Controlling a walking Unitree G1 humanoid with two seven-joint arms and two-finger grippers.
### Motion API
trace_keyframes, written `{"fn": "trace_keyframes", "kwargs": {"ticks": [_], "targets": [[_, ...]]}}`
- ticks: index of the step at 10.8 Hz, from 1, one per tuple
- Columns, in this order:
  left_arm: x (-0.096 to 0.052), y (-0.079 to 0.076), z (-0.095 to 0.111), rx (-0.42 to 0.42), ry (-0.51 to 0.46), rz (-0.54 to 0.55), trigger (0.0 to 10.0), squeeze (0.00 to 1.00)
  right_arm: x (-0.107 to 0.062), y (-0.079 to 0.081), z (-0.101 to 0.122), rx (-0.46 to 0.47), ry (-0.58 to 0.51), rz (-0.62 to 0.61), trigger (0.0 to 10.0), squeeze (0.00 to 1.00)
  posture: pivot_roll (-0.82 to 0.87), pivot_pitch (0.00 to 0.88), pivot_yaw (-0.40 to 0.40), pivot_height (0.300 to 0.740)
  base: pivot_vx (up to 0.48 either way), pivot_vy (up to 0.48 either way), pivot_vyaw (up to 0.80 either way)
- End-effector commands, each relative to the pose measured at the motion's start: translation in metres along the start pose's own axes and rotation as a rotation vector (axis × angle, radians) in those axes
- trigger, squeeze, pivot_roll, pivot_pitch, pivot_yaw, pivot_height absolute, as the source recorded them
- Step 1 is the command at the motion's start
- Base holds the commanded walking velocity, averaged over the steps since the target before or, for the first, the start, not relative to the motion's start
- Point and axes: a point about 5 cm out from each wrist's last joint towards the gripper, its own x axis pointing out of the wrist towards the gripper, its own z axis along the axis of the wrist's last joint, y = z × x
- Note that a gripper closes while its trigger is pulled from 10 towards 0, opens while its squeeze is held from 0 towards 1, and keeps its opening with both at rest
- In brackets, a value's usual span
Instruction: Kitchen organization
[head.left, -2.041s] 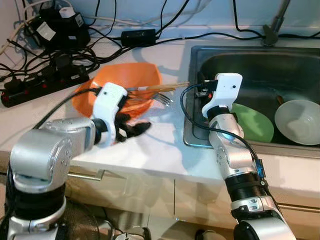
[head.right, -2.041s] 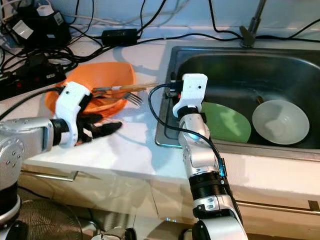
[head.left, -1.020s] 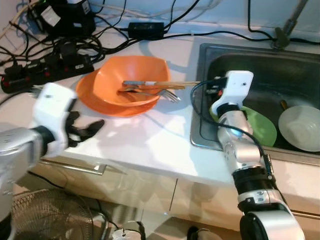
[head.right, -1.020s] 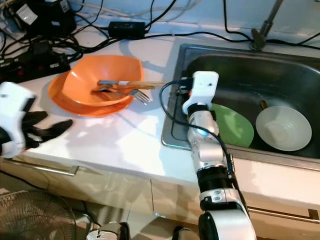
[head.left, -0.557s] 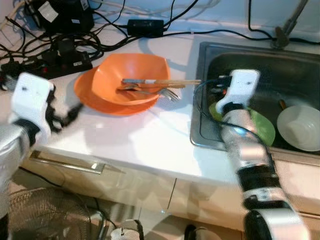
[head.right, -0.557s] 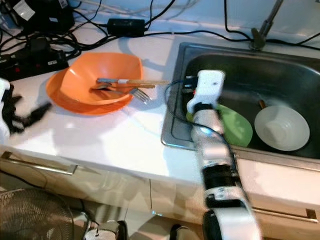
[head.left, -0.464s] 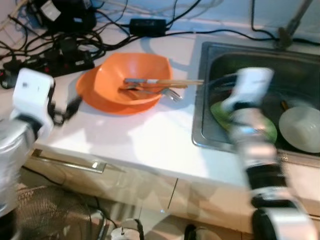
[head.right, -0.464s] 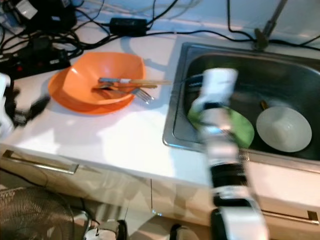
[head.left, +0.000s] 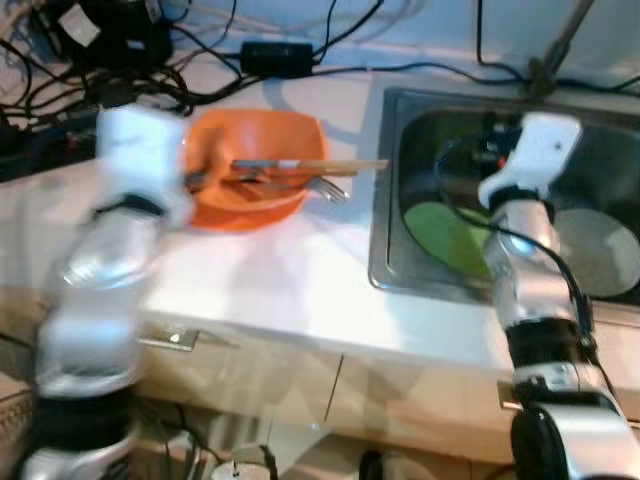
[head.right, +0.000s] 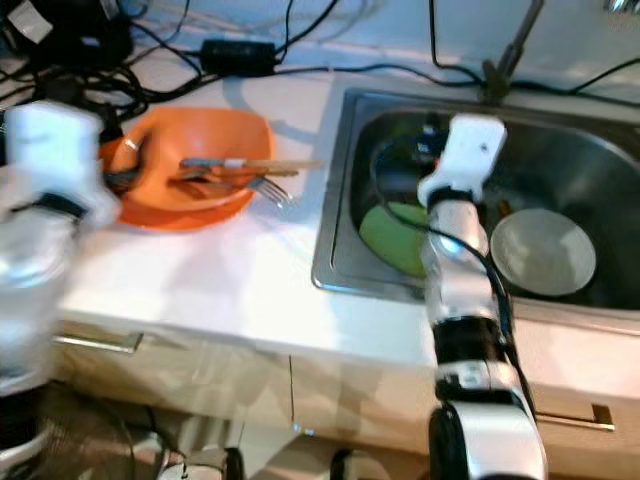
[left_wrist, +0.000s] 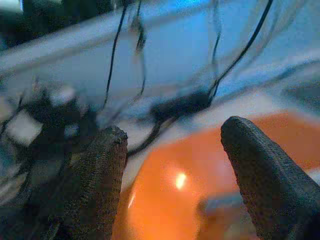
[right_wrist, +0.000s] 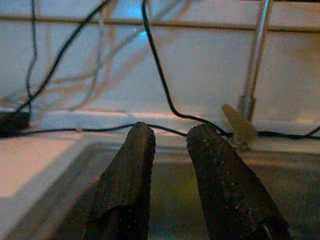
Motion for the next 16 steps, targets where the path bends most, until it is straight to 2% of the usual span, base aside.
{"fn": "trace_keyframes", "kwargs": {"ticks": [1, 2, 3, 5, 6, 8, 11, 14, 16], "targets": [[0.007, -0.011, 0.008, 0.028, -0.067, -0.016, 10.0, 0.0, 0.001, 0.01, 0.002, 0.023, -0.009, 0.024, 10.0, 0.0, 0.14, 0.05, -0.044, 0.74, 0.0, 0.0, 0.0], [0.015, -0.018, 0.013, 0.047, -0.114, -0.022, 10.0, 0.0, -0.001, 0.02, 0.001, 0.036, -0.01, 0.056, 10.0, 0.0, 0.14, 0.047, -0.046, 0.74, 0.0, -0.274, 0.0], [0.027, -0.025, 0.015, 0.025, -0.154, -0.007, 10.0, 0.0, -0.004, 0.031, 0.001, 0.048, -0.012, 0.084, 10.0, 0.0, 0.12, 0.037, -0.043, 0.74, 0.0, -0.394, 0.0], [0.035, -0.035, 0.018, 0.021, -0.193, -0.022, 10.0, 0.0, -0.004, 0.036, 0.003, 0.076, -0.019, 0.094, 10.0, 0.0, 0.1, 0.028, -0.035, 0.74, 0.0, -0.448, 0.0], [0.038, -0.038, 0.019, 0.02, -0.216, -0.028, 10.0, 0.0, -0.004, 0.034, 0.003, 0.08, -0.016, 0.095, 10.0, 0.0, 0.09, 0.028, -0.035, 0.74, 0.0, -0.461, 0.0], [0.039, -0.035, 0.02, 0.021, -0.239, -0.016, 10.0, 0.0, -0.005, 0.033, 0.001, 0.063, -0.011, 0.099, 10.0, 0.0, 0.1, 0.027, -0.036, 0.74, 0.0, -0.461, 0.0], [0.039, -0.034, 0.021, 0.011, -0.259, -0.009, 10.0, 0.0, -0.008, 0.038, -0.001, 0.042, 0.001, 0.132, 10.0, 0.0, 0.1, 0.023, -0.034, 0.74, 0.0, 0.0, 0.49], [0.038, -0.035, 0.015, 0.04, -0.23, -0.039, 10.0, 0.0, -0.011, 0.037, -0.005, 0.049, 0.021, 0.132, 10.0, 0.0, 0.1, 0.026, -0.032, 0.74, 0.0, 0.0, 0.0], [0.038, -0.038, 0.01, 0.066, -0.209, -0.067, 10.0, 0.0, -0.011, 0.037, -0.005, 0.03, 0.022, 0.141, 10.0, 0.0, 0.1, 0.027, -0.032, 0.74, 0.0, 0.0, 0.8]]}}
